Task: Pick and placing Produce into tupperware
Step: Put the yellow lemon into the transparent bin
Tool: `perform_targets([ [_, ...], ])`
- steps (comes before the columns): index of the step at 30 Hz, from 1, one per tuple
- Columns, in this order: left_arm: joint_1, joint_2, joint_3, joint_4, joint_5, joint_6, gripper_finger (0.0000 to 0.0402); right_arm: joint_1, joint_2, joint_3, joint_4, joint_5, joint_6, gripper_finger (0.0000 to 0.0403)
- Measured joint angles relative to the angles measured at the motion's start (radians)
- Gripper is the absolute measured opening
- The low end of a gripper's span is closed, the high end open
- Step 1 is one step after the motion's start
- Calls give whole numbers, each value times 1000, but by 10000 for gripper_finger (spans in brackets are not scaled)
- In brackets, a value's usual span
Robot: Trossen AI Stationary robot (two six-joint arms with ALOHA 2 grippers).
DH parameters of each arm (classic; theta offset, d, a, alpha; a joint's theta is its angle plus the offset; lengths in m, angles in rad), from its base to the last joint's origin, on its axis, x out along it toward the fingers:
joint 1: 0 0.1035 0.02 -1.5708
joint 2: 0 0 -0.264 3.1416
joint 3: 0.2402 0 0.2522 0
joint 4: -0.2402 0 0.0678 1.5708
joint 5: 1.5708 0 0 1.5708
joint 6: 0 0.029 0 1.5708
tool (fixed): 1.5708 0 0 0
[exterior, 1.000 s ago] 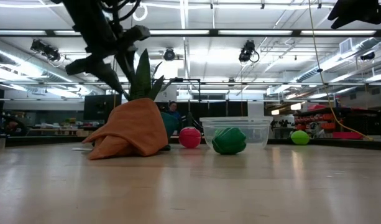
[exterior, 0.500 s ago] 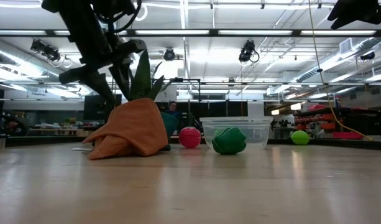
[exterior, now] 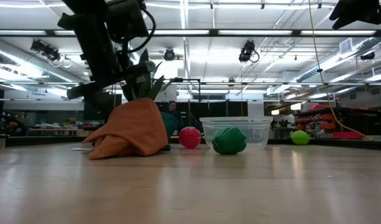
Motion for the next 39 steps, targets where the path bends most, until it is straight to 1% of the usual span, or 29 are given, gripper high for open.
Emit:
perform_targets([
  [8,0,36,0,-6,0,6,318,0,2,0,1,0,13,86],
  [16,0,64,0,-6,1,40,344,0,16,0,3,0,14,86],
  [18,0,80,2,15,0,52,346,0,17,0,3,0,14,86],
  [20,0,90,0,-5,-5,61,346,0,22,0,3,0,17,86],
  [22,0,102,1,23,-5,71,346,0,22,0,5,0,16,86],
  [31,0,112,1,43,-22,97,345,0,38,0,7,-10,21,86],
  [35,1,112,1,34,-29,103,332,0,39,0,7,-14,21,86],
  [39,1,112,1,24,-31,107,310,0,38,0,7,-16,22,86],
])
